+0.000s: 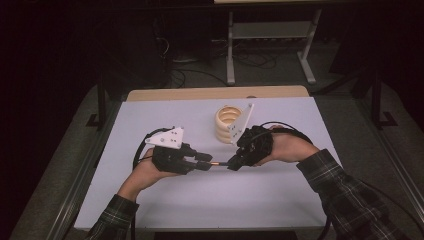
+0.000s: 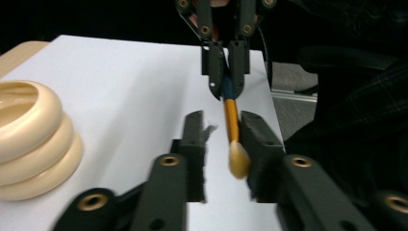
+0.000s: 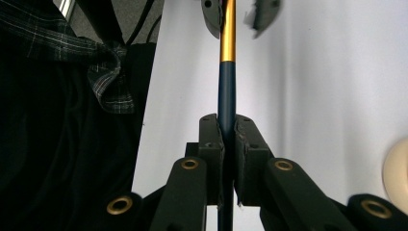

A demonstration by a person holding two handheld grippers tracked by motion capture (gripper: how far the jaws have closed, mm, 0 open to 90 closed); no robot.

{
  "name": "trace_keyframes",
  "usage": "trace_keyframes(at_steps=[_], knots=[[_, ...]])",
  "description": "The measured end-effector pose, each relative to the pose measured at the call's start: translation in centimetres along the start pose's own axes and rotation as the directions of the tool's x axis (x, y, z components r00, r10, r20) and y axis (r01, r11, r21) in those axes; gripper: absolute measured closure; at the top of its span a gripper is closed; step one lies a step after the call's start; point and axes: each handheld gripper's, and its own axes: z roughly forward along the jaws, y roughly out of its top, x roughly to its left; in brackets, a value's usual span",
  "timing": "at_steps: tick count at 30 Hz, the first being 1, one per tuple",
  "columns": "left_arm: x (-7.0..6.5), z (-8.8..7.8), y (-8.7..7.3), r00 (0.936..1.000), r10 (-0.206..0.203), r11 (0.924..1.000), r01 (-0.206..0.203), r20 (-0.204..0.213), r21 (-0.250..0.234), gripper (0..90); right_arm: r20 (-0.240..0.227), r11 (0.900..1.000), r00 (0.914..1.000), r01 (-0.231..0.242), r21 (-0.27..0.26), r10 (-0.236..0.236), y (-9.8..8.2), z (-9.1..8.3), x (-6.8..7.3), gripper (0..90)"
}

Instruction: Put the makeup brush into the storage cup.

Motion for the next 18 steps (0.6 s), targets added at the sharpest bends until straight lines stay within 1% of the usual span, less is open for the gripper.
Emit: trace_keyframes(at_steps=[3,6,8,10,18], knots=[[0.1,-0.2,-0.1,1.0,-0.005,1.0,0.005,-0.005,-0.007,58.7,0.003,1.0,1.0,-0.009,-0.006,0.009,-0.2,0.1,0.0,82.8],[0.1,-0.2,-0.2,0.9999,-0.011,0.9997,0.011,-0.006,-0.02,51.1,0.001,1.0,0.9999,-0.016,-0.026,0.016,-0.5,0.2,-0.1,82.8],[0.2,-0.2,-0.3,0.9999,-0.012,0.9997,0.011,-0.005,-0.021,46.5,-0.001,0.999,0.9998,-0.018,-0.04,0.018,-0.8,0.2,-0.2,82.8],[0.2,-0.2,-0.4,0.9999,-0.012,0.9997,0.012,-0.006,-0.023,43.7,0.003,0.999,0.9997,-0.023,-0.047,0.023,-1.0,0.2,-0.2,82.8],[0.2,-0.2,-0.6,0.9998,-0.007,0.9997,0.007,-0.016,-0.022,34.0,0.022,0.992,0.9993,-0.028,-0.124,0.031,-1.8,0.0,0.0,82.8]])
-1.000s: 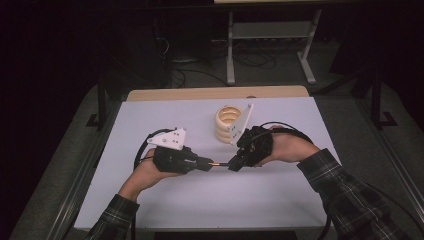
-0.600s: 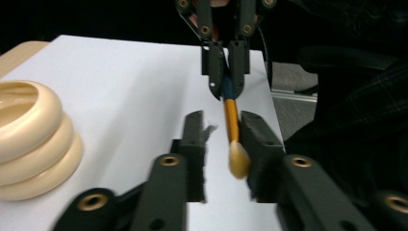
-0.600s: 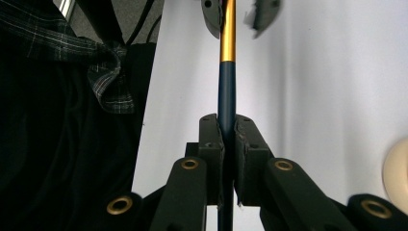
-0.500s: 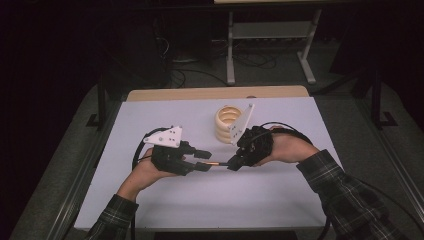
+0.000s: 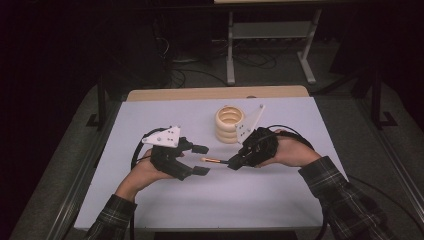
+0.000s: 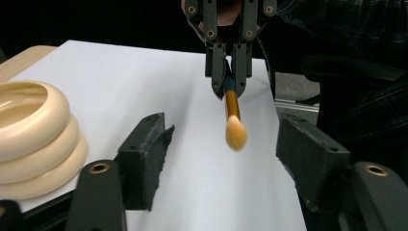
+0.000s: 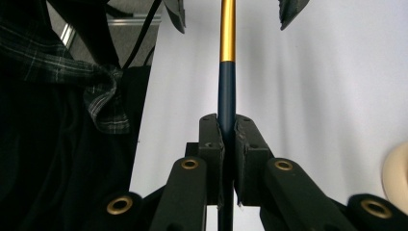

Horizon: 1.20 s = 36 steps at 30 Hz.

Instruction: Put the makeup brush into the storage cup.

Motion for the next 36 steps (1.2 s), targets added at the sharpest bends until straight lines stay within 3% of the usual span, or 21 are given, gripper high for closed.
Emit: trace_keyframes(at_steps=[12,23,36], knots=[[0.1,0.1,-0.3,0.9999,-0.006,0.9999,0.006,-0.013,-0.011,24.4,0.031,0.989,0.999,-0.027,-0.146,0.032,-1.8,-0.4,0.2,82.8],[0.2,-0.1,-0.2,0.9993,-0.02,0.9993,0.019,-0.031,-0.031,24.5,0.047,0.956,0.9966,-0.051,-0.288,0.067,-3.3,-0.6,0.3,82.8],[0.4,-0.4,0.0,0.9966,-0.046,0.9954,0.04,-0.068,-0.087,32.2,0.063,0.908,0.9912,-0.08,-0.412,0.116,-5.0,-0.5,0.3,82.8]])
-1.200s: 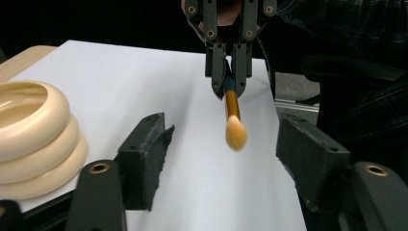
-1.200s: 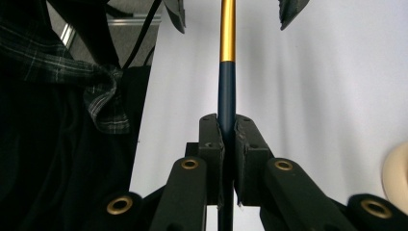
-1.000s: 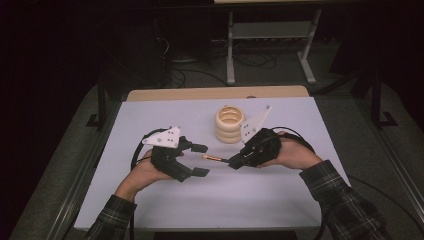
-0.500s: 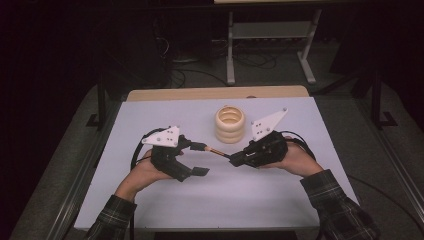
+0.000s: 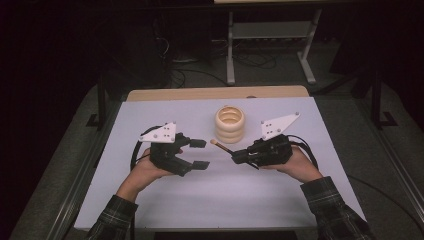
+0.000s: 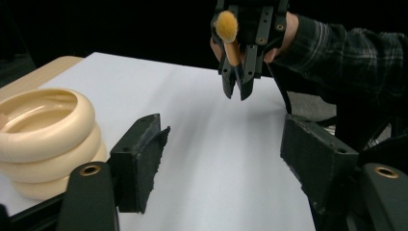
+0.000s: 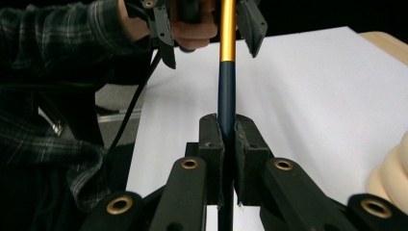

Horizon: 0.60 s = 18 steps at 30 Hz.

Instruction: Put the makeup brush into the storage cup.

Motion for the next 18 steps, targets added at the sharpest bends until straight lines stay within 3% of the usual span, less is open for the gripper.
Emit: trace_keyframes(at_steps=[7,18], knots=[[-0.1,-0.1,0.3,0.9997,-0.009,0.9992,0.008,-0.021,-0.039,44.1,-0.001,0.999,1.0,-0.008,-0.043,0.008,0.0,0.0,-0.1,82.8],[-0.2,0.9,0.9,0.9997,-0.021,0.9974,0.021,-0.011,-0.069,54.4,-0.005,0.998,1.0,-0.003,-0.06,0.002,0.0,0.5,-0.3,82.8]])
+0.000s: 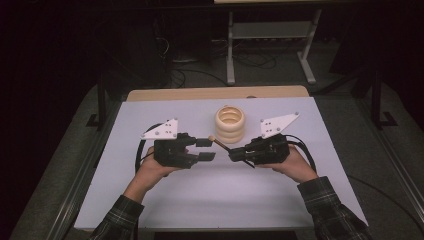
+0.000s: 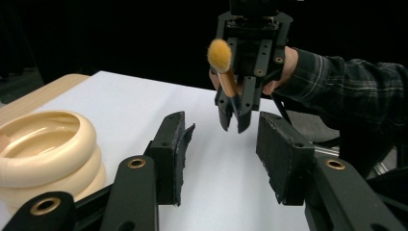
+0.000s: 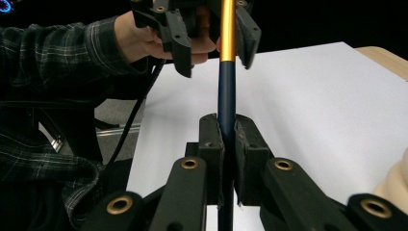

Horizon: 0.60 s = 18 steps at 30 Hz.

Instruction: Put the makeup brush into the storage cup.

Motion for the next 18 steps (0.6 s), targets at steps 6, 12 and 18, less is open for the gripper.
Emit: trace_keyframes(at_steps=[6,12,18], knots=[[-0.04,0.59,0.32,0.9999,-0.001,0.9999,0.001,0.012,-0.013,57.4,-0.004,1.0,1.0,0.002,-0.006,-0.002,0.05,0.22,0.04,82.8],[0.04,0.55,0.71,0.9998,-0.011,0.9993,0.012,0.017,-0.036,60.6,-0.005,1.0,1.0,0.004,-0.007,-0.004,0.04,0.39,0.04,82.8],[-0.02,0.74,0.87,0.9998,-0.008,0.9993,0.009,0.018,-0.037,64.1,-0.008,1.0,0.9999,0.008,-0.011,-0.008,0.07,0.48,0.09,82.8]])
